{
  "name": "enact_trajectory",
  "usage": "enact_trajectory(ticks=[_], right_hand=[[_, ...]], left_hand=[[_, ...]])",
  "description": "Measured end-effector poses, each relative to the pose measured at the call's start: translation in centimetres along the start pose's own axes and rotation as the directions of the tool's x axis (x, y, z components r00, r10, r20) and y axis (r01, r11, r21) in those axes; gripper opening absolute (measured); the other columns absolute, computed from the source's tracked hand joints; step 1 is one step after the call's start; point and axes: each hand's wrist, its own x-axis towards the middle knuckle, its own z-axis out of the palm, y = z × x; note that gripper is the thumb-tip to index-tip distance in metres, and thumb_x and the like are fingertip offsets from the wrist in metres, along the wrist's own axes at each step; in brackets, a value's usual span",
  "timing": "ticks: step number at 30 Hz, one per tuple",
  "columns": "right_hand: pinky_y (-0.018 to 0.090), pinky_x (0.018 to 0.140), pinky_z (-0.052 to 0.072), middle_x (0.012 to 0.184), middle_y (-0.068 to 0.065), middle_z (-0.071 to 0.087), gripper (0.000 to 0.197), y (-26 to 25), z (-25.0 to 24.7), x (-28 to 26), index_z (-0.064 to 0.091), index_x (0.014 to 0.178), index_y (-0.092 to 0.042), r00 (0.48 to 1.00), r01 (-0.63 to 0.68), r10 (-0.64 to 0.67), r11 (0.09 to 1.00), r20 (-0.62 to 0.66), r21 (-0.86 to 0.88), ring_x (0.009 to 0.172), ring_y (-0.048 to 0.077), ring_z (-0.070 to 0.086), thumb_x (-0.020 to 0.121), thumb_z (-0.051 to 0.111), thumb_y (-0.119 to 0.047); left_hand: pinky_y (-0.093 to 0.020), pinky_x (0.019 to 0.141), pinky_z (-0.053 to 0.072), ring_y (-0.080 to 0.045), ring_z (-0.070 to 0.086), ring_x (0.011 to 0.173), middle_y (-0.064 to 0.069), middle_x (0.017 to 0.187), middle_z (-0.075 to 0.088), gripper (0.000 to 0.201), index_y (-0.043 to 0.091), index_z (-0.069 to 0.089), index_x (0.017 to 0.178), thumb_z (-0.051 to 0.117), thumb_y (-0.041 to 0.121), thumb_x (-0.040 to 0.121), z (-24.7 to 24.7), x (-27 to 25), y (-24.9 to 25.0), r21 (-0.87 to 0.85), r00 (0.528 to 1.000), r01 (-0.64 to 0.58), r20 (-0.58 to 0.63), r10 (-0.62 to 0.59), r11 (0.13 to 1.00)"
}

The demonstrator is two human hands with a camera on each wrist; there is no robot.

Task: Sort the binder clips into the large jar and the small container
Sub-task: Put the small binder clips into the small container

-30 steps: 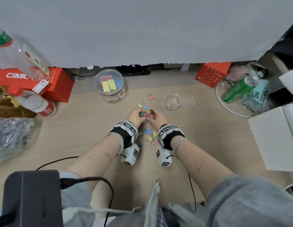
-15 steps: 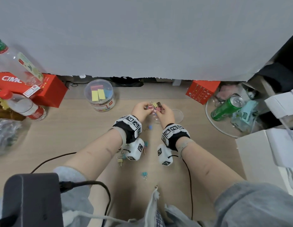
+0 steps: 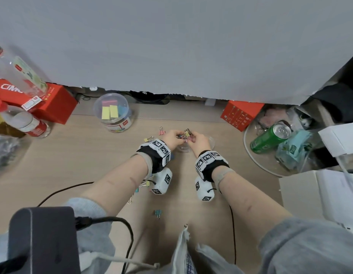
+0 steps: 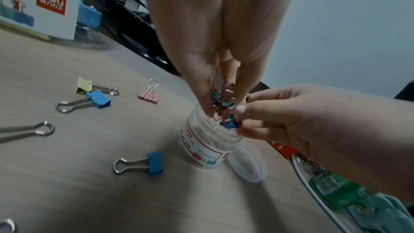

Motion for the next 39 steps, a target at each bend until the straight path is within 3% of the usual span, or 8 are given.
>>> enact_trajectory(ticks=[10,17,22,26,28,32,35,39], right_hand=[[0.020,0.081,0.033,0.112,0.014,0.065,0.032,1.2,-0.3,-0.1,0.061,0.120,-0.011,0.997,0.069,-0.074,0.987,-0.031,-0.143,0.106,0.029,0.059,0.089,0.055,-0.010],[0.035,0.093,0.040,0.121,0.009,0.057,0.031,2.4,0.2,-0.5,0.061,0.122,-0.022,0.993,0.064,-0.085,0.969,-0.079,-0.241,0.117,0.028,0.046,0.092,0.052,-0.024],[0.032,0.096,0.035,0.123,0.002,0.053,0.033,2.6,0.1,-1.3,0.060,0.120,-0.022,0.987,0.083,-0.118,0.958,-0.112,-0.276,0.119,0.023,0.042,0.089,0.056,-0.034],[0.028,0.093,0.028,0.116,0.003,0.056,0.028,2.2,1.7,-2.5,0.061,0.114,-0.017,0.943,0.231,-0.285,0.932,-0.172,-0.279,0.109,0.026,0.047,0.088,0.057,-0.027],[0.033,0.097,0.032,0.116,0.003,0.057,0.026,1.7,2.7,-2.9,0.060,0.114,-0.017,0.933,0.323,-0.354,0.908,-0.073,-0.267,0.112,0.024,0.048,0.090,0.055,-0.023],[0.043,0.103,0.040,0.134,0.004,0.045,0.041,-0.1,6.0,-2.3,0.046,0.131,-0.017,0.926,0.355,-0.320,0.918,0.199,-0.178,0.115,0.023,0.051,0.091,0.046,-0.010],[0.040,0.117,0.023,0.154,0.008,0.019,0.062,-2.2,8.5,-0.8,0.023,0.145,-0.011,0.933,0.319,-0.248,0.905,0.259,-0.282,0.140,0.026,0.027,0.088,0.047,-0.005],[0.037,0.120,0.003,0.159,0.007,-0.006,0.075,-4.0,10.3,1.6,-0.001,0.149,-0.011,0.968,0.209,-0.124,0.879,0.217,-0.429,0.147,0.024,-0.001,0.092,0.047,-0.014]], left_hand=[[-0.031,0.106,0.039,-0.028,0.050,0.125,-0.016,0.137,0.051,0.050,0.006,0.048,0.133,0.043,-0.008,0.085,-0.1,-0.4,0.5,0.193,0.996,-0.045,0.086,0.029,0.980],[-0.025,0.085,0.048,-0.027,0.059,0.111,-0.015,0.120,0.063,0.035,0.006,0.064,0.112,0.043,-0.004,0.085,-0.4,-0.3,0.3,0.082,0.997,-0.045,-0.054,0.050,0.996],[-0.032,0.079,0.049,-0.020,0.056,0.082,-0.016,0.104,0.068,0.027,0.004,0.066,0.101,0.044,-0.003,0.086,-2.3,-0.5,-1.1,-0.052,0.984,-0.051,-0.172,0.041,0.997],[-0.019,0.058,0.045,-0.013,0.051,0.070,-0.008,0.095,0.061,0.029,0.002,0.063,0.104,0.040,-0.003,0.089,-4.9,-1.7,-4.3,-0.048,0.963,-0.038,-0.269,0.024,0.998],[-0.027,0.072,0.051,-0.016,0.053,0.075,-0.013,0.103,0.064,0.029,0.006,0.062,0.107,0.041,-0.001,0.089,-6.1,-2.3,-6.1,-0.016,0.964,-0.023,-0.265,0.018,1.000],[-0.029,0.100,0.036,-0.024,0.051,0.114,-0.016,0.125,0.058,0.042,0.001,0.056,0.120,0.039,-0.011,0.083,-8.0,-3.7,-9.2,0.023,0.979,0.003,-0.205,0.002,1.000],[-0.036,0.117,0.022,-0.028,0.032,0.139,-0.017,0.145,0.039,0.055,-0.001,0.041,0.135,0.036,-0.016,0.083,-8.4,-4.5,-11.2,0.060,0.995,-0.016,-0.094,0.021,0.998],[-0.033,0.120,0.006,-0.022,0.010,0.146,-0.010,0.156,0.016,0.065,0.008,0.025,0.145,0.036,-0.013,0.084,-8.6,-3.9,-12.4,0.222,0.999,-0.036,-0.008,0.039,0.974]])
